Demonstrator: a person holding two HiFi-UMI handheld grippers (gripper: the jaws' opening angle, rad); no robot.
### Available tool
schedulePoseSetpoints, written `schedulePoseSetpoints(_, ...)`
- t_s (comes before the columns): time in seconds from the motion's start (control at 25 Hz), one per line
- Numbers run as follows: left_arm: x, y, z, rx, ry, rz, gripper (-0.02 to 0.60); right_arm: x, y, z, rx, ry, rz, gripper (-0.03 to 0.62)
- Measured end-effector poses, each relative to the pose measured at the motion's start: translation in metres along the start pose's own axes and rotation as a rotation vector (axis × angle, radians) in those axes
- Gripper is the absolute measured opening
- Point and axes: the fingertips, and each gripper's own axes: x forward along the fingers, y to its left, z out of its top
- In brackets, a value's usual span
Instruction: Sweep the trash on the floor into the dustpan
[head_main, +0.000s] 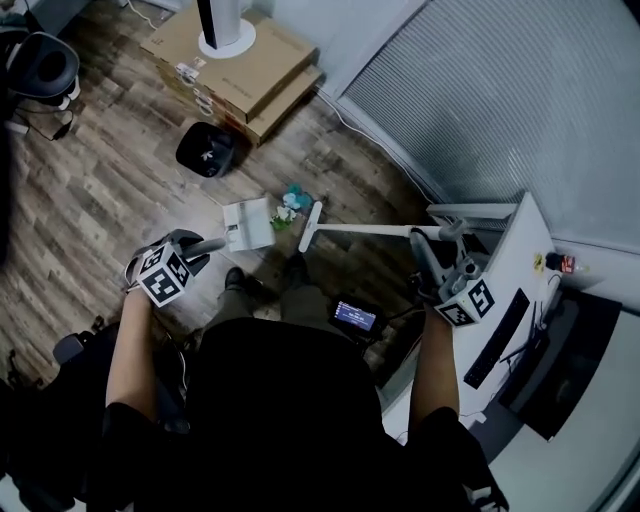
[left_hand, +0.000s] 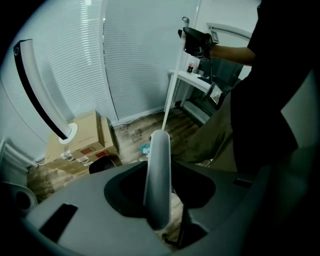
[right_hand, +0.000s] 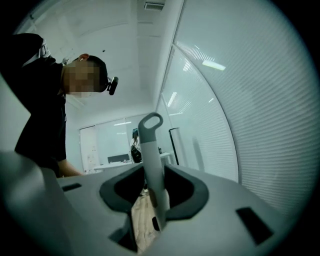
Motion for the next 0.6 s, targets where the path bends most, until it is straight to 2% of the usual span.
schedulePoseSetpoints(0.16, 0.000, 0.000, -0.001, -0.004, 0.026, 0.021, 0.129, 0.001, -0.037, -0.026, -0.048, 0.111, 0.087, 0.117)
schedulePoseSetpoints(0.4, -0.001, -0.004, -0.007, -0.033, 0.056, 0.040, 0.127, 0.008, -0.087, -0.051, -0.069, 0.210, 0.197, 0.117)
schedulePoseSetpoints(0.6, -0.008, -0.007, -0.014, -0.039, 0.098, 0.048, 0.127, 0.025, -0.108, -0.062, -0.138, 0.321, 0.311, 0.114)
